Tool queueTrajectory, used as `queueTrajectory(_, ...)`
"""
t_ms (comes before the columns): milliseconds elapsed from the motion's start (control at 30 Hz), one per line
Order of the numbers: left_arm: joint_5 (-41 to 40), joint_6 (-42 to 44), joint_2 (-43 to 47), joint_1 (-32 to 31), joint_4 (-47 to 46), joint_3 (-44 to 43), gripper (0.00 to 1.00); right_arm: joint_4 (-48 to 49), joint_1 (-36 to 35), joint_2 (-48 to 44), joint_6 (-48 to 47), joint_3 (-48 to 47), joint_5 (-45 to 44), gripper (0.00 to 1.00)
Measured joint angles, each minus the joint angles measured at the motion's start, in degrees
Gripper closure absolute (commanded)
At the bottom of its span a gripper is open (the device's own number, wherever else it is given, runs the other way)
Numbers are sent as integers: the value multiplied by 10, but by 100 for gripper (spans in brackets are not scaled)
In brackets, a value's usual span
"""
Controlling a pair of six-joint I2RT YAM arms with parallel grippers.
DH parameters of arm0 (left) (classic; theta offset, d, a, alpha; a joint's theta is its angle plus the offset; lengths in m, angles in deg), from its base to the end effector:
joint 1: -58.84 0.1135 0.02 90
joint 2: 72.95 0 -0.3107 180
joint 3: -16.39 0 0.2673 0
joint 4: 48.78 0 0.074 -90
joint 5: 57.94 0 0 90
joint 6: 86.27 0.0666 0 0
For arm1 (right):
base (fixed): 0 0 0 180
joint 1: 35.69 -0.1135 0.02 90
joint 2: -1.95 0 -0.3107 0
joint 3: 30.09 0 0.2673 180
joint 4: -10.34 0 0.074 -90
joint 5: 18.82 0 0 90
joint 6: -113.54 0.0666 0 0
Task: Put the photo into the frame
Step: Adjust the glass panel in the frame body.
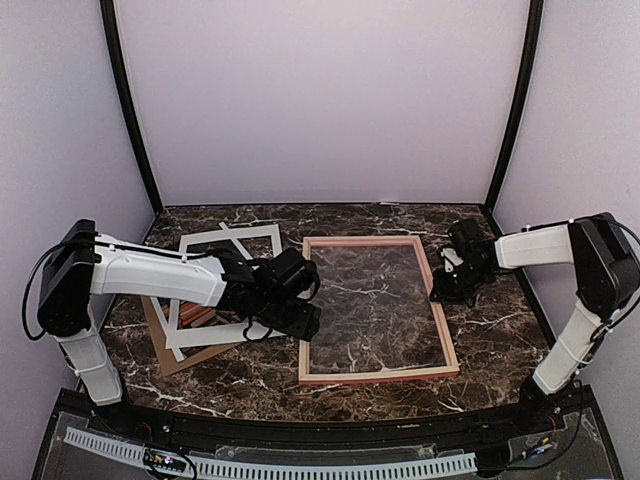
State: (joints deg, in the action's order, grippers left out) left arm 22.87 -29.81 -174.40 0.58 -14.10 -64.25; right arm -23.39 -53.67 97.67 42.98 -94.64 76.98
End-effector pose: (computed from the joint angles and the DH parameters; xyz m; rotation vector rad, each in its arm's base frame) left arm 0.2251 -0.3437 0.2079 0.4889 2.5316 -0.4308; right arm 0.3205 0.1111 0.1573 0.0040 2.7404 0.3272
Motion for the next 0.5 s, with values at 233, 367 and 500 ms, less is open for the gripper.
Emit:
queueTrajectory(233, -12, -37, -1, -37, 24, 5, 35, 16, 0, -7, 4, 13, 0, 76)
queueTrajectory(367, -14, -50, -1, -47, 38, 15, 36, 22, 1, -9, 7, 17, 0, 76)
queueTrajectory(500, -14, -58, -1, -50, 44, 27, 36, 25, 1, -9, 8, 19, 1, 76)
